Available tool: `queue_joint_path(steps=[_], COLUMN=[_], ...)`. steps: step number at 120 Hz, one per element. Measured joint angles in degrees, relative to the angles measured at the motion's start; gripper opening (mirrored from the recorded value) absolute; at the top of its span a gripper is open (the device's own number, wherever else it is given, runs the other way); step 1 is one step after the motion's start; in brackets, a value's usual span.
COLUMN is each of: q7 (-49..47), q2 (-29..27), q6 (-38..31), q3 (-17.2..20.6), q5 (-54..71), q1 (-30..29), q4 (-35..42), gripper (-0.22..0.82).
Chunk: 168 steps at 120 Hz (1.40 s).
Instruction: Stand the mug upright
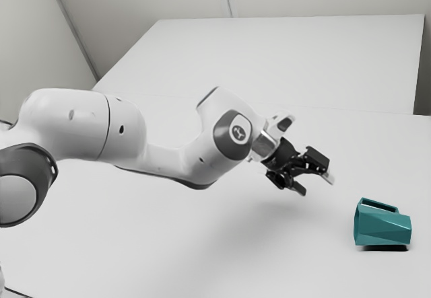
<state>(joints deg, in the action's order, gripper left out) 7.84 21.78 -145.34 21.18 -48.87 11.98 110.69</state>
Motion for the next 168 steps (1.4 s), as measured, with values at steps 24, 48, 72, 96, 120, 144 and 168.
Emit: queue_joint_path(steps=[24, 48, 72, 96, 120, 144, 168], q7=[1.8, 4.5, 8.2, 11.0, 13.0, 17.0, 21.7], q2=[1.8, 3.7, 6.9, 9.8, 11.5, 12.6, 13.4], q6=[-1.5, -2.0, -2.2, -2.4, -2.4, -2.1, -1.7], q3=[0.6, 2.8, 3.7, 3.8, 3.9, 5.4, 7.1], q5=[-3.0, -9.2, -12.0, -13.3, -14.3, -19.1, -22.0], q1=[2.3, 2.7, 3.1, 5.6, 6.7, 4.8, 3.5], q4=[-0.3, -1.7, -5.0, -8.0, -9.5, -9.9, -9.7], gripper=[0.6, 0.6, 0.6, 0.6, 0.6, 0.55, 0.43])
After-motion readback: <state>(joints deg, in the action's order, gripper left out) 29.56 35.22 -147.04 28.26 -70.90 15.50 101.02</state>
